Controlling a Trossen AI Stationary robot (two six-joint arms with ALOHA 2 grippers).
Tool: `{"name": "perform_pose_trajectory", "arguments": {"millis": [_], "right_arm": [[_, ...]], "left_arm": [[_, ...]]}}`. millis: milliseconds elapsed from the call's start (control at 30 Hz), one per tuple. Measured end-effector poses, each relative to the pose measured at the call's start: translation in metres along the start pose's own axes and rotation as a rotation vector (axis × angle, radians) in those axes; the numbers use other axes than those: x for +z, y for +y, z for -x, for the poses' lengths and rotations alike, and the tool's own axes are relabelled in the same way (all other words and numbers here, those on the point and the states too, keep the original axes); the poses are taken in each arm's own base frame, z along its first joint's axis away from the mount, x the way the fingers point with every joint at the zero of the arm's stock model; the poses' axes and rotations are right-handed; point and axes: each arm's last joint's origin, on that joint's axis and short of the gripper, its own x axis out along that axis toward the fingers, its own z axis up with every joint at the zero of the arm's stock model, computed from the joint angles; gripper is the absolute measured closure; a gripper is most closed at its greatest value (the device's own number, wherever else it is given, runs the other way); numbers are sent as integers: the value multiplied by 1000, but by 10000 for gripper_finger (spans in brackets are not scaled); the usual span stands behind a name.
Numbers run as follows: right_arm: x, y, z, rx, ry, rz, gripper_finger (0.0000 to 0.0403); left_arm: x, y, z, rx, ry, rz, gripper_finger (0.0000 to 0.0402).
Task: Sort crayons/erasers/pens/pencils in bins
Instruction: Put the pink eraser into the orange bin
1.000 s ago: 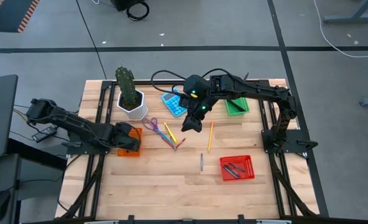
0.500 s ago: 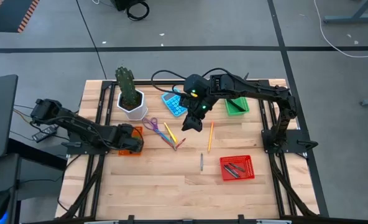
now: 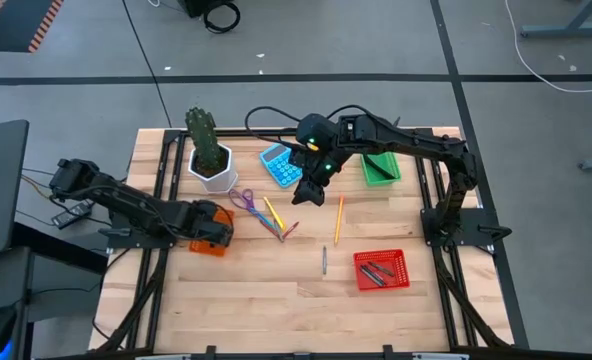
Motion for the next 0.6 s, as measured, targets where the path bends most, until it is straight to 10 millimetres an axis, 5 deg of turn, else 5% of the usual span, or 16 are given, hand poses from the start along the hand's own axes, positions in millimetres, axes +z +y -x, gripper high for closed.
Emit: {"name": "perform_pose_trajectory", "arguments": {"millis": [600], "right_arm": [[0, -1, 0, -1, -2, -24, 228]], "left_arm": [[2, 8, 9, 130, -12, -41, 254]]}}
